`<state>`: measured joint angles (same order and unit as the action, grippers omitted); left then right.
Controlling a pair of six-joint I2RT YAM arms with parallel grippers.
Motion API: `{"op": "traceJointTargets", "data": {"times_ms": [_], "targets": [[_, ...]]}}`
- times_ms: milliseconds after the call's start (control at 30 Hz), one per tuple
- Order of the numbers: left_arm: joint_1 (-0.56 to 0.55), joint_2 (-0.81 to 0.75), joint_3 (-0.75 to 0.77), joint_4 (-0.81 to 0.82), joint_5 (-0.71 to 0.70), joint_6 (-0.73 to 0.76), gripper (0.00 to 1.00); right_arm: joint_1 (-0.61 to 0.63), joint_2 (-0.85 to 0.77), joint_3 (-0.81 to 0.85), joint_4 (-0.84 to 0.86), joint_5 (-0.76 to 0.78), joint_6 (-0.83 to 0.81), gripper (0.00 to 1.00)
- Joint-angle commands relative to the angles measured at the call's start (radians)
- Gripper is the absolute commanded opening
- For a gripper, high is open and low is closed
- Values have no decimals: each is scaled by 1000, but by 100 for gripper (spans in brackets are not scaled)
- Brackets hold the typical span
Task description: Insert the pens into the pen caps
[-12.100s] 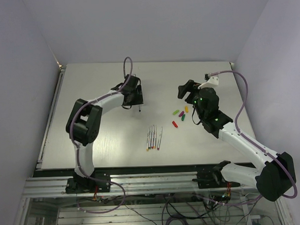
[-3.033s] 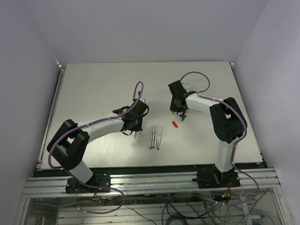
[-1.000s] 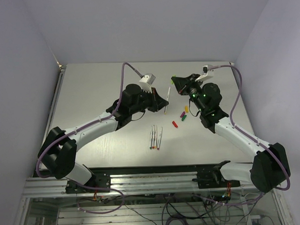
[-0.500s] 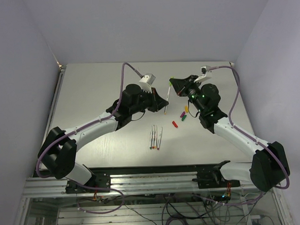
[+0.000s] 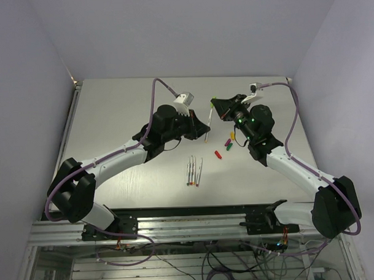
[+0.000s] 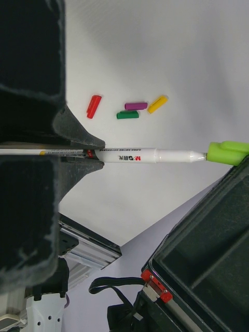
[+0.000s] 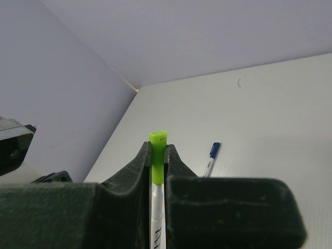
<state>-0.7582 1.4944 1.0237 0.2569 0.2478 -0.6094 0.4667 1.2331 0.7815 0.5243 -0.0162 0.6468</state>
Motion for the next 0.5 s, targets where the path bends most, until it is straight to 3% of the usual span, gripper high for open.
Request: {"op": "traceJointTargets", "data": {"times_ms": [0,467], "targets": [[1,-21,0,40,-22,5,7,4,-11,-10,-23,-22,-10,0],[1,-18,-3,28,-23,16,7,4,-16,4,-31,-10,-29,0]]}}
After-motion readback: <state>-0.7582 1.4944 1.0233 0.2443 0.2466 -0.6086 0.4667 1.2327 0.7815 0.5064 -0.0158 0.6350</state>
